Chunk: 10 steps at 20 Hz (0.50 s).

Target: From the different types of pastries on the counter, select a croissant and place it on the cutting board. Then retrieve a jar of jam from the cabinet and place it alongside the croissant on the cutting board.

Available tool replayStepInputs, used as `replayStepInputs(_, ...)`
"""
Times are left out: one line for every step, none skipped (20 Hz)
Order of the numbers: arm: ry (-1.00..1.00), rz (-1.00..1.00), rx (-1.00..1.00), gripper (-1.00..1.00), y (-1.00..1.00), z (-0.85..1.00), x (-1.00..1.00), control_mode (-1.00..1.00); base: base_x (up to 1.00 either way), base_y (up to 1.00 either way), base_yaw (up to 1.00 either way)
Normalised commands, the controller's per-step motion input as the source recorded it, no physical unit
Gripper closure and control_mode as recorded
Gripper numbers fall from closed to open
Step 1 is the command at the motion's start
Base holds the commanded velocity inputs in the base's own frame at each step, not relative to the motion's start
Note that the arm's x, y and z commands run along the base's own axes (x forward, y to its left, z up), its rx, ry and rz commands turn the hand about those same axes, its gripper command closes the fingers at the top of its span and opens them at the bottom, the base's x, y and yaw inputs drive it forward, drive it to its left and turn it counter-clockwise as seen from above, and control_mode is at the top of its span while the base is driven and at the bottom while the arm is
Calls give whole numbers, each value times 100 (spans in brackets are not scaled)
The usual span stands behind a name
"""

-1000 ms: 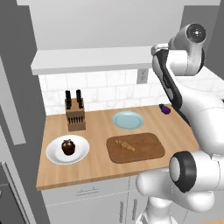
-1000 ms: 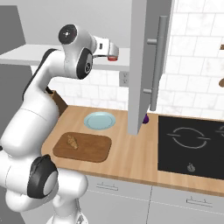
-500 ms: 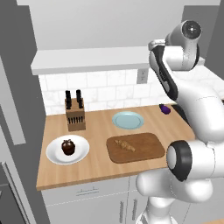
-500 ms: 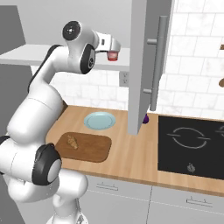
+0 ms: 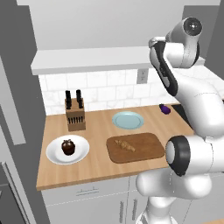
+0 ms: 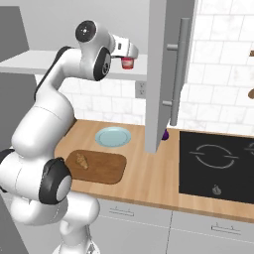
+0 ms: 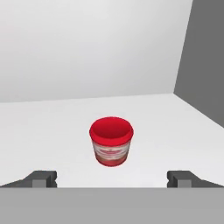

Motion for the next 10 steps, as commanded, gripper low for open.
replayStepInputs(0,0,3,-100,-7,-4,5,-100,0,0,0)
replayStepInputs(0,0,3,-100,-7,-6,4,-100,0,0,0)
replayStepInputs(0,0,3,-100,-6,-9,4,-100,0,0,0)
replayStepInputs(0,0,2,-100,-6,-9,5,-100,0,0,0)
replayStepInputs(0,0,3,-100,-4,-16,4,-100,0,0,0)
replayStepInputs(0,0,1,-100,-2,-21,4,-100,0,0,0)
replayStepInputs(0,0,1,-100,-1,-29,4,-100,0,0,0)
replayStepInputs(0,0,1,-100,-1,-28,6,-100,0,0,0)
replayStepInputs(0,0,1,-100,-2,-13,14,-100,0,0,0)
replayStepInputs(0,0,0,-100,-2,0,19,-100,0,0,0)
